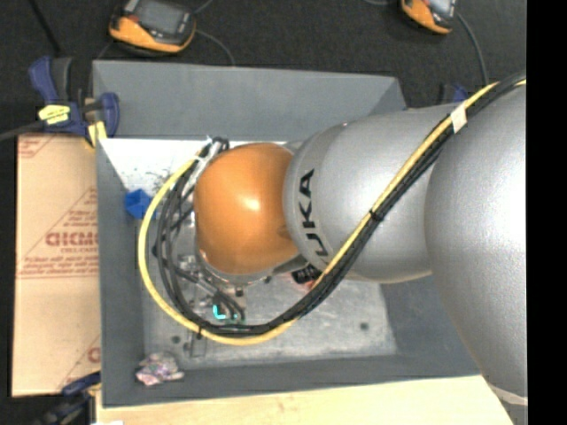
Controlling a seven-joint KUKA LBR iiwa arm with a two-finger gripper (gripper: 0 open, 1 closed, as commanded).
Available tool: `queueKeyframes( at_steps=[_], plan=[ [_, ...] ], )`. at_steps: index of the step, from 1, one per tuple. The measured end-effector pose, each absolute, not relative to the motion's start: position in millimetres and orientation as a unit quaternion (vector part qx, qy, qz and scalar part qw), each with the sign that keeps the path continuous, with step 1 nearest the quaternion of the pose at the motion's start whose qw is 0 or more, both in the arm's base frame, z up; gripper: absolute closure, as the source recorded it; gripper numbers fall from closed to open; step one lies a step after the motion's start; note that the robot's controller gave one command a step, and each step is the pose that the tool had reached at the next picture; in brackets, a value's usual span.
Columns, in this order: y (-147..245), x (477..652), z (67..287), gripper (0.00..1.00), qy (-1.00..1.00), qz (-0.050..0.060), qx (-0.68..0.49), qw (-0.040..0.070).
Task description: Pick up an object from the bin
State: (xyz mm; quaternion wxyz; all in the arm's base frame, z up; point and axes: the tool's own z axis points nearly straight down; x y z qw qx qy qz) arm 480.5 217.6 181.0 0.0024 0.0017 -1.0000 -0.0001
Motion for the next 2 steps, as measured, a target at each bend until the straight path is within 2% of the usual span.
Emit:
queueKeyframes(
  at_steps=[1, 2],
  plan=[
    [180.1, 571.4, 68.0, 0.00, -0.990, 0.001, 0.139, -0.001],
    [128.1, 601.2, 101.6, 0.00, -0.918, 0.001, 0.397, -0.003]
  ],
)
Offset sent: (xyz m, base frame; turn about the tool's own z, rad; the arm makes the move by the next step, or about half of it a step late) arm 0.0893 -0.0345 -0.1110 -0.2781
